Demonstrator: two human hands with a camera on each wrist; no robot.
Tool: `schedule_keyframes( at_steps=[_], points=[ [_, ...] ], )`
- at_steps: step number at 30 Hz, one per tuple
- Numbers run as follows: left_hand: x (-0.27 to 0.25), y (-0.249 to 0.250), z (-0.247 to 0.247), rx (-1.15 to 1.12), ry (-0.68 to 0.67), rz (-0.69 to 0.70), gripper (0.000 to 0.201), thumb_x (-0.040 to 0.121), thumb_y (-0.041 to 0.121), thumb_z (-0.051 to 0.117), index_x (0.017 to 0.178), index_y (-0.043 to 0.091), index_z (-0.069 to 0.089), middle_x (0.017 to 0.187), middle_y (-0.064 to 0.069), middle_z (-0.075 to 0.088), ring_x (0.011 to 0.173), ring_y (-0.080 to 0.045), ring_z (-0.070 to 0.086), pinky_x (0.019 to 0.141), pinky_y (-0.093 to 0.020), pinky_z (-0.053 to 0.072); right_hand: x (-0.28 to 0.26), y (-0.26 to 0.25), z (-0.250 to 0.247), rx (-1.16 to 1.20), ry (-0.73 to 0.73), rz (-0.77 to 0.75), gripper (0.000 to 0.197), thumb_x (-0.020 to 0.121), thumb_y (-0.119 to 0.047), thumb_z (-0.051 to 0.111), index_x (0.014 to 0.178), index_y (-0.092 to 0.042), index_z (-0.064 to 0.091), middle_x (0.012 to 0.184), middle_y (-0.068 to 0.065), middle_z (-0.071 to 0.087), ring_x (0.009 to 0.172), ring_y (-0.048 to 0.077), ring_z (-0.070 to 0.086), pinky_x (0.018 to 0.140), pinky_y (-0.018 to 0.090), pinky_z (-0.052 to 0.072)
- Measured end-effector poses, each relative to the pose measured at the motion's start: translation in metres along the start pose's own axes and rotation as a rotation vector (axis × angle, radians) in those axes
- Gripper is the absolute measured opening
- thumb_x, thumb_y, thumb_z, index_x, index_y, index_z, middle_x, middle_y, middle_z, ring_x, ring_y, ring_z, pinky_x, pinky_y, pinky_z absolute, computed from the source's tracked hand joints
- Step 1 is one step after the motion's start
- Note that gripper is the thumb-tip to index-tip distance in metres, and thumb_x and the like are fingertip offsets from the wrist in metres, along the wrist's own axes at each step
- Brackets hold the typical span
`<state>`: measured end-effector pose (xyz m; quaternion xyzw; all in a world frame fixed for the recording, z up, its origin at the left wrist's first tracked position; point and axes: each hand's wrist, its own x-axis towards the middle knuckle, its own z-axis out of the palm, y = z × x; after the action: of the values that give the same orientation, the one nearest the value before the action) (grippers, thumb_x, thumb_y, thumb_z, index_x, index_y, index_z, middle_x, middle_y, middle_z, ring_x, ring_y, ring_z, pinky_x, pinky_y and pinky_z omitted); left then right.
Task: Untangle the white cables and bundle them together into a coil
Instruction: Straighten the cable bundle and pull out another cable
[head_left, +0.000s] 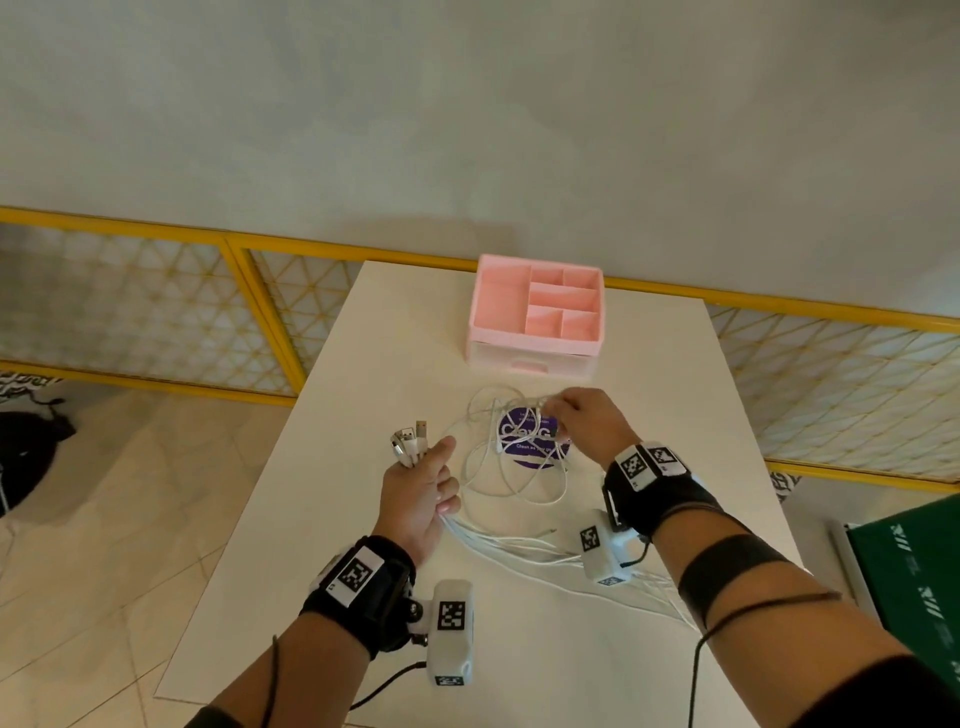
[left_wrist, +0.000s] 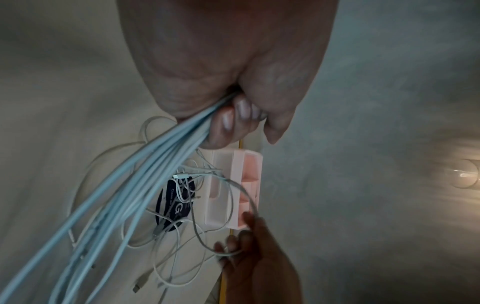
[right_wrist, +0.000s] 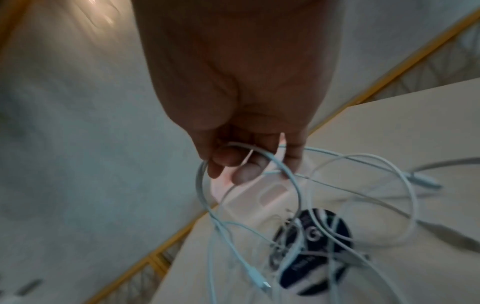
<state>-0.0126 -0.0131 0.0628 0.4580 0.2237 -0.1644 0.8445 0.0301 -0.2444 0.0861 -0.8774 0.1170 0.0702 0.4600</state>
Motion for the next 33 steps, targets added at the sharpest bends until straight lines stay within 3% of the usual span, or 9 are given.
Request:
schedule_keyframes(
  at_steps=[4,8,10,14,17,21,25,30,33],
  points=[
    [0.002,0.003,0.018,0.049,-0.092,0.023,0.02,0.094,0.024,0.067,0.077,0.019,0.058,0.061,0.0,0.046,0.041,-0.006,0.027,0.038,-0.019,0.022,-0.017,-0.039,-0.006,0.13,0.028,-0.106,0.024,0.101,-0.022,0.053,0.094,-0.015,0.075,0.048,-0.015,0.053,0.05,0.013,0.044,0.051,0.024,0.036],
    [0.006,0.003,0.041,0.128,-0.201,0.025,0.022,0.097,0.028,0.063,0.097,0.007,0.068,0.096,-0.009,0.076,0.043,-0.007,0.023,0.04,-0.018,0.024,-0.042,-0.057,-0.014,-0.031,-0.11,-0.151,0.024,0.098,-0.023,0.06,0.088,-0.006,0.074,0.045,-0.015,0.052,0.04,0.001,0.042,0.046,0.015,0.034],
    [0.011,0.004,0.052,0.125,-0.181,0.018,0.025,0.097,0.028,0.064,0.101,0.004,0.066,0.103,-0.011,0.076,0.042,-0.007,0.023,0.039,-0.018,0.026,-0.052,-0.06,-0.018,-0.095,-0.124,-0.162,0.027,0.095,-0.028,0.065,0.078,-0.007,0.069,0.049,-0.013,0.053,0.042,-0.002,0.044,0.048,0.015,0.035],
    [0.02,0.005,0.068,0.124,-0.125,-0.008,0.013,0.094,0.005,0.064,0.082,0.01,0.064,0.098,-0.017,0.073,0.039,-0.006,0.03,0.036,-0.018,0.024,-0.076,-0.06,-0.031,-0.105,-0.237,-0.139,0.026,0.092,-0.016,0.064,0.067,-0.012,0.062,0.048,-0.016,0.054,0.045,-0.004,0.048,0.051,0.011,0.036],
    [0.027,0.004,0.072,0.143,-0.128,-0.031,0.022,0.092,-0.003,0.061,0.075,0.011,0.064,0.099,-0.013,0.071,0.043,-0.007,0.026,0.038,-0.018,0.022,-0.093,-0.064,-0.044,0.039,-0.224,-0.189,0.02,0.086,-0.002,0.06,0.067,-0.001,0.055,0.051,-0.011,0.043,0.048,0.004,0.038,0.053,0.021,0.033],
    [0.039,0.003,0.076,0.107,-0.112,-0.062,0.019,0.091,-0.004,0.062,0.08,0.012,0.061,0.094,-0.005,0.069,0.038,-0.005,0.027,0.036,-0.018,0.024,-0.11,-0.069,-0.063,0.376,-0.219,-0.242,0.012,0.074,0.002,0.051,0.062,-0.001,0.049,0.049,-0.003,0.035,0.046,0.012,0.028,0.047,0.022,0.021],
    [0.047,0.001,0.067,0.115,-0.002,-0.084,0.018,0.09,0.0,0.067,0.079,0.014,0.062,0.087,-0.006,0.069,0.035,-0.005,0.029,0.033,-0.018,0.026,-0.111,-0.073,-0.081,0.678,0.013,-0.3,0.016,0.08,-0.003,0.05,0.064,-0.007,0.054,0.053,0.004,0.032,0.047,0.012,0.023,0.047,0.018,0.018],
    [0.047,-0.01,0.052,0.374,-0.025,-0.123,0.011,0.098,0.014,0.06,0.101,0.007,0.069,0.099,-0.016,0.074,0.039,-0.005,0.037,0.035,-0.017,0.028,-0.097,-0.066,-0.093,0.636,0.319,-0.29,0.019,0.102,-0.009,0.049,0.085,-0.012,0.058,0.055,0.002,0.038,0.045,0.012,0.029,0.044,0.02,0.022],
    [0.044,-0.015,0.043,0.395,0.019,-0.102,0.014,0.096,0.018,0.064,0.099,0.006,0.07,0.085,-0.006,0.066,0.037,-0.003,0.037,0.035,-0.017,0.028,-0.091,-0.06,-0.087,0.613,0.399,-0.261,0.013,0.103,-0.01,0.049,0.092,-0.01,0.056,0.057,0.007,0.04,0.044,0.012,0.032,0.041,0.019,0.026]
  ],
)
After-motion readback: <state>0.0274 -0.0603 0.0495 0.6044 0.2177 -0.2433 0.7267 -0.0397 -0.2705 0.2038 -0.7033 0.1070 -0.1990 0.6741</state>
